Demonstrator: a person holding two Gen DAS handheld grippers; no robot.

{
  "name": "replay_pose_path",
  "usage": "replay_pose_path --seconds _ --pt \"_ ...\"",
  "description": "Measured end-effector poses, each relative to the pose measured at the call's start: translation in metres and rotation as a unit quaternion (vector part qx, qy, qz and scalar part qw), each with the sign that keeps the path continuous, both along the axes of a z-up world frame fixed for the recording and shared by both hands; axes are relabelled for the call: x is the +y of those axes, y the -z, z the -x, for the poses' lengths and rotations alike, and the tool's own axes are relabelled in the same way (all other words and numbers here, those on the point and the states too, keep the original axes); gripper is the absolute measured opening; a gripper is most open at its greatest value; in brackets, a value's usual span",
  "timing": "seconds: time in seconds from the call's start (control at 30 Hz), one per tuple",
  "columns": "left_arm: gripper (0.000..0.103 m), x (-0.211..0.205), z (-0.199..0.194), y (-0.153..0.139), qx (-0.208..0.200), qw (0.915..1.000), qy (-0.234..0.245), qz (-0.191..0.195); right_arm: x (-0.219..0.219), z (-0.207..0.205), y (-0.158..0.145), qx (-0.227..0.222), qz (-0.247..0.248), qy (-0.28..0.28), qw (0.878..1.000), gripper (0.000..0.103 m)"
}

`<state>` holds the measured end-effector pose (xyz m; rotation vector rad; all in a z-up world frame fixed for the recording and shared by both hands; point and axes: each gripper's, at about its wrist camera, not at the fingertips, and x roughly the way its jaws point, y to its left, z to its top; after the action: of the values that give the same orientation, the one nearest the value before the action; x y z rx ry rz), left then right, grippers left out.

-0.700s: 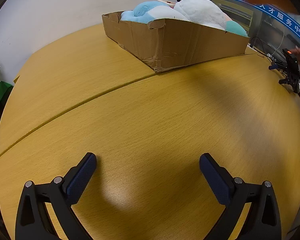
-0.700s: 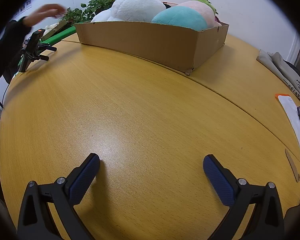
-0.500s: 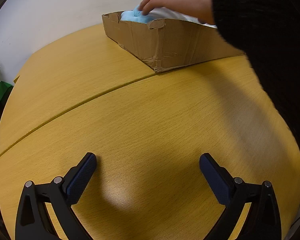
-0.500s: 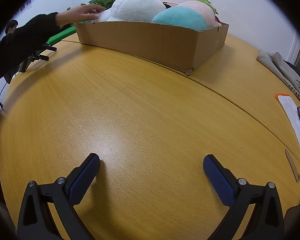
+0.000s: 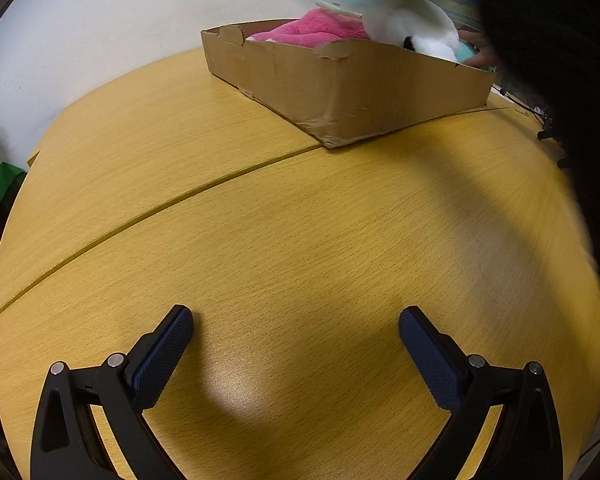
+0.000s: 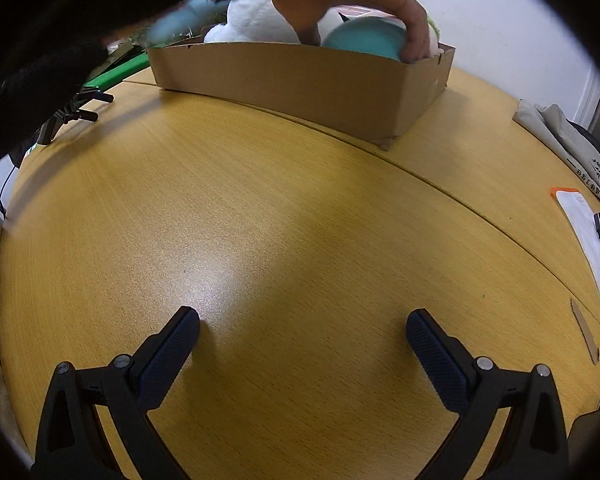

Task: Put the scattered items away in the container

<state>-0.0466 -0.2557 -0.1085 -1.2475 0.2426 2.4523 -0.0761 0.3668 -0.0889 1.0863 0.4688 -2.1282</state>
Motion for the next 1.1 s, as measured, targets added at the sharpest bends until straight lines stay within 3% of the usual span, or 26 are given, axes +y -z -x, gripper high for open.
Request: replay_pose_path --seconds 1.1 --pt "0.103 0.0008 -0.0005 -0.0005 0.001 1.0 0.0 0.001 -0.0005 0.0011 -0.0004 0.0 0.0 0.001 1.0 0.103"
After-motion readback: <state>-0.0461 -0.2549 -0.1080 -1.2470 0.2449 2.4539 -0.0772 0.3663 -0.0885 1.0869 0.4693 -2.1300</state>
